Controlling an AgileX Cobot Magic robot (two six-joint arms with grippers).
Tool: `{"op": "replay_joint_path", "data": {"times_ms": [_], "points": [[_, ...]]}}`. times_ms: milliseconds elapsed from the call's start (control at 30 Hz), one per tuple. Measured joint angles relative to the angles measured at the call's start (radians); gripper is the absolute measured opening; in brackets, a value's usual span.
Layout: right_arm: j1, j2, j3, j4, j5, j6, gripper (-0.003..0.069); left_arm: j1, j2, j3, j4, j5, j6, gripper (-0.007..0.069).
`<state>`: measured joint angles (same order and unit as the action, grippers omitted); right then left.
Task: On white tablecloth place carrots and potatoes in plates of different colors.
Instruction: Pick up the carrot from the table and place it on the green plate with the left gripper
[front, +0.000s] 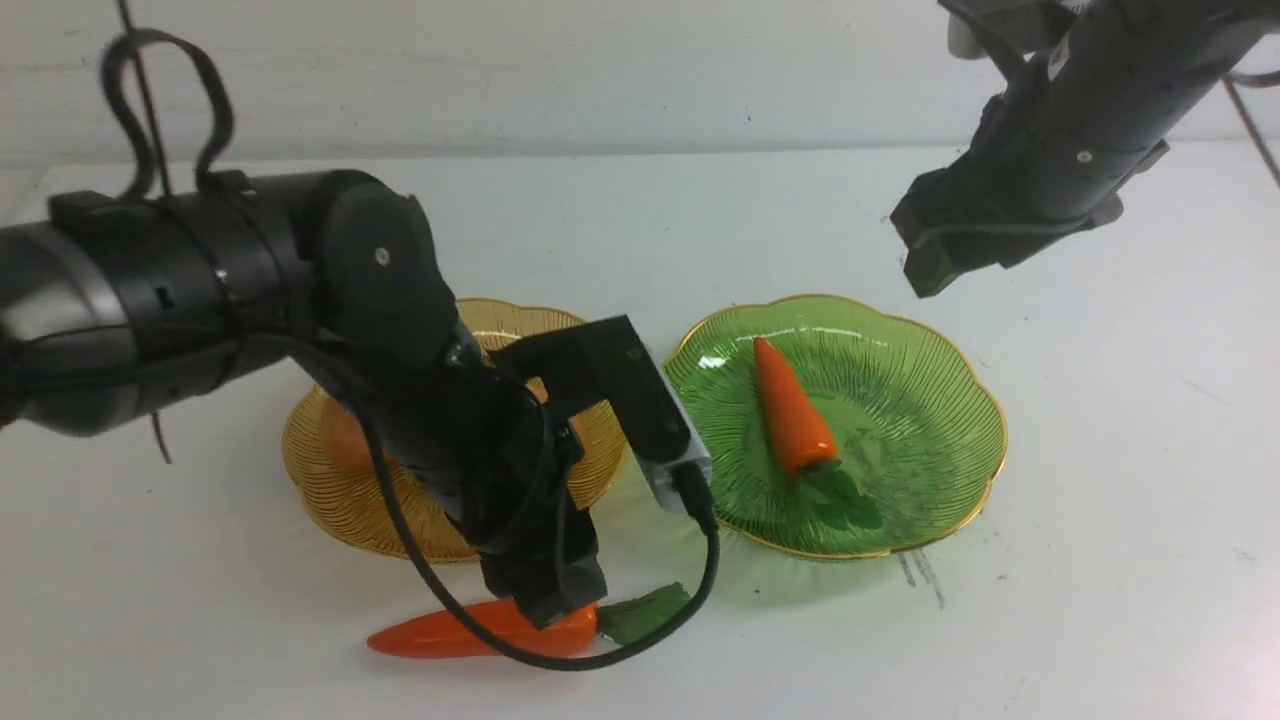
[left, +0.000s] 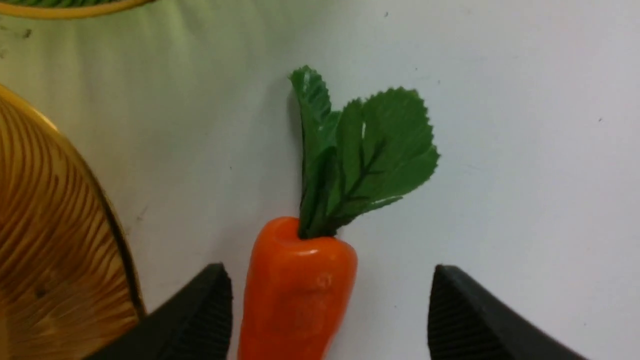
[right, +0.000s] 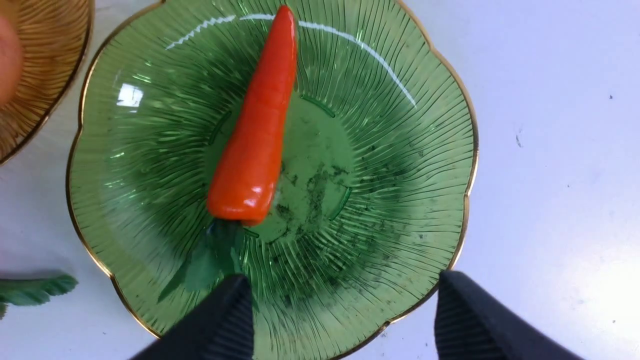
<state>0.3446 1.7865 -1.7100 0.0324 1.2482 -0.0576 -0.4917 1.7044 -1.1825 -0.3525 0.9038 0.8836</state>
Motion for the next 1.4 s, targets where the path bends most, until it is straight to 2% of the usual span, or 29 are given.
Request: {"op": "replay_joint_path", "data": {"times_ms": [67, 200, 600, 700, 800, 867, 967, 1167, 1300, 1400], "points": [[0.0, 0.0, 0.0, 0.0, 0.0, 0.001, 0.0446, 0.0, 0.048, 0.0, 0.002, -0.013, 0.039, 0.0501], [0.0, 0.0, 0.0, -0.002, 0.0, 0.002, 0.0446, 0.0, 0.088, 0.0, -0.002, -0.031, 0.079, 0.054], [0.0, 0.0, 0.0, -0.004, 0.0, 0.002, 0.0444, 0.0, 0.173, 0.0, -0.001, -0.08, 0.099, 0.0545], [0.0, 0.0, 0.0, -0.006, 0.0, 0.002, 0.0444, 0.0, 0.189, 0.0, 0.0, -0.079, 0.099, 0.0518], [0.0, 0.0, 0.0, -0.006, 0.0, 0.002, 0.0444, 0.0, 0.196, 0.0, 0.002, -0.067, 0.099, 0.042], [0.0, 0.0, 0.0, -0.006, 0.0, 0.002, 0.0444, 0.0, 0.196, 0.0, 0.002, -0.047, 0.098, 0.0325], [0.0, 0.0, 0.0, -0.007, 0.0, 0.0, 0.0444, 0.0, 0.196, -0.012, -0.019, 0.013, 0.095, 0.0277], [0.0, -0.003, 0.0, -0.063, 0.001, 0.0, 0.0444, -0.042, 0.175, -0.093, -0.13, 0.175, 0.093, 0.0272], [-0.002, -0.015, 0.0, -0.107, 0.002, 0.017, 0.0444, -0.107, 0.144, -0.168, -0.133, 0.197, 0.093, 0.0269], [-0.032, -0.047, 0.0, -0.142, 0.003, 0.044, 0.0444, -0.177, 0.135, -0.3, -0.075, 0.186, 0.093, 0.0269]]}}
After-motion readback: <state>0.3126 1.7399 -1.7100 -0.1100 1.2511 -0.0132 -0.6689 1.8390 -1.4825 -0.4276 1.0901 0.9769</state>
